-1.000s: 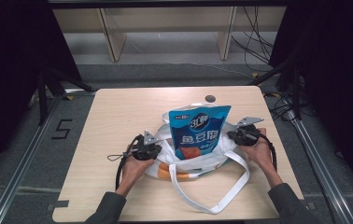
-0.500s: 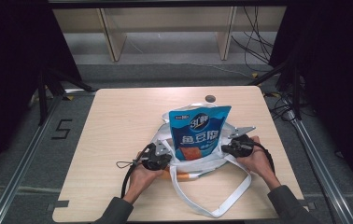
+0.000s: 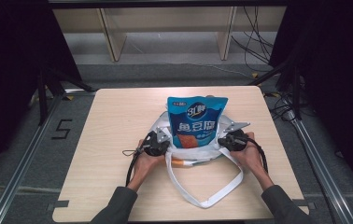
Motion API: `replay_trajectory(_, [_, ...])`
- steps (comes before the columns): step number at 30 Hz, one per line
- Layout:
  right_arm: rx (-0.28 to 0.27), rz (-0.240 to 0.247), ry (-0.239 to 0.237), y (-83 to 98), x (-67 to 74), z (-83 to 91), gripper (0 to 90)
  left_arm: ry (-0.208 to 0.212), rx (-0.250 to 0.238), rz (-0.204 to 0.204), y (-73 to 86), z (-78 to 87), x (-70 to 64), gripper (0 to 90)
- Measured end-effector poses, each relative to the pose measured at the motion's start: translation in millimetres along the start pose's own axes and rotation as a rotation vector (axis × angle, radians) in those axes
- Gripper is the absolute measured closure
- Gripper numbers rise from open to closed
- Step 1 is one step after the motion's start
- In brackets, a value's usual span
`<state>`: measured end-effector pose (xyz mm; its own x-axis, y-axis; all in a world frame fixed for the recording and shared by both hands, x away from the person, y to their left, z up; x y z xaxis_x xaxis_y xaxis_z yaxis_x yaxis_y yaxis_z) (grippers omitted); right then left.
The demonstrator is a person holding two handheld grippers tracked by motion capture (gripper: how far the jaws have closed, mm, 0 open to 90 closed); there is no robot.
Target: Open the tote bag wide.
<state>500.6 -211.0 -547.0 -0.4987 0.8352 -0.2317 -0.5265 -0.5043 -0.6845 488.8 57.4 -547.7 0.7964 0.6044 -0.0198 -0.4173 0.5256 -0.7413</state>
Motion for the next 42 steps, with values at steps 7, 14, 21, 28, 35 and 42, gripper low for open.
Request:
replay_trajectory(7, [-0.014,0.003,0.017,-6.4,-5.2,-7.6,90.0,-0.009,-0.006,-0.007,-4.4,-4.8,8.7,89.0])
replay_trajectory(14, [-0.019,-0.011,0.010,-6.8,-6.2,-9.6,90.0,-0.004,-0.019,0.005,-4.7,-6.0,12.8,88.6])
replay_trajectory(21, [-0.011,0.007,0.018,-11.4,-9.9,-13.8,90.0,-0.008,-0.032,0.001,-8.4,-9.8,23.2,86.5])
replay_trajectory(28, [-0.004,-0.013,0.015,-11.9,-10.2,-13.5,88.3,-0.027,-0.055,0.014,-8.6,-8.3,27.4,81.2])
replay_trajectory(35, [-0.052,-0.082,-0.001,-21.7,-22.5,9.3,76.5,-0.032,-0.078,0.033,-10.1,8.7,19.3,73.6])
replay_trajectory(42, [-0.145,-0.167,-0.020,-30.7,-33.2,40.3,68.3,0.017,-0.140,0.033,-14.0,40.1,10.4,64.2])
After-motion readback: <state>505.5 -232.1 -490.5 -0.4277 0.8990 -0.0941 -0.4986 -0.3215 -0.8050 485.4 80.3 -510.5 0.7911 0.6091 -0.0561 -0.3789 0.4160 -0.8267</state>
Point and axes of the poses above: each handheld gripper's, and its own axes: z roughly backward along the jaws, y roughly out of its underside, x roughly to its left, the point moved 6 cm from there along -z, roughly forward along the jaws, and after that the axes turned 15 degrees about y, right-handed, at the moved point
